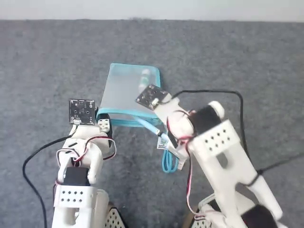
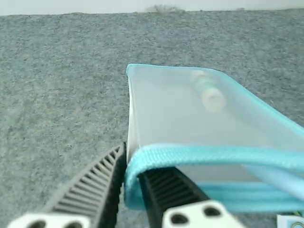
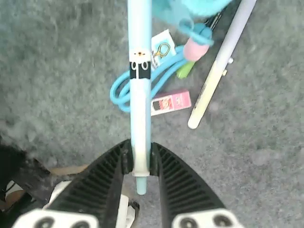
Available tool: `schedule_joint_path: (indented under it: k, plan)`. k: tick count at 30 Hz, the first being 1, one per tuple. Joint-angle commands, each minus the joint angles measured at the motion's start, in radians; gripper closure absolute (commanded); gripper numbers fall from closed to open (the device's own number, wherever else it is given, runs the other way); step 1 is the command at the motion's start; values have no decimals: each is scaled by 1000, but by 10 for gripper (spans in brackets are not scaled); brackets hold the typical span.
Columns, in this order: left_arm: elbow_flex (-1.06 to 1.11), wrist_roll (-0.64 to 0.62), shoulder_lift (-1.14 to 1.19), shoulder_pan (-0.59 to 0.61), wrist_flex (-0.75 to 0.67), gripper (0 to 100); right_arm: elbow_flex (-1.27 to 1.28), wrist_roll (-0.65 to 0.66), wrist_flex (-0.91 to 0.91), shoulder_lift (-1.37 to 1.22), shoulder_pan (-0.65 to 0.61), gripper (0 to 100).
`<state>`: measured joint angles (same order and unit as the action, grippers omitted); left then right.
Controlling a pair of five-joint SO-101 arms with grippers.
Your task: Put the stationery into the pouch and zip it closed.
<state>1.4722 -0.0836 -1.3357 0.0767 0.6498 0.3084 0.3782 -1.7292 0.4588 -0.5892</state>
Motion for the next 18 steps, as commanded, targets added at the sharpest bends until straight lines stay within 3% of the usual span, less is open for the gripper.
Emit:
schedule_joint_path:
  k: [1,9,18]
  plan:
    - [-27,3,-20,-17,-25,988,-109,-17,16,-61,-12,990]
    - [7,72,-25,-184,-23,988,-387,-110,-24,-315,-12,990]
    - [7,69,-21,-242,-25,988,-692,-215,-65,-547,-18,987]
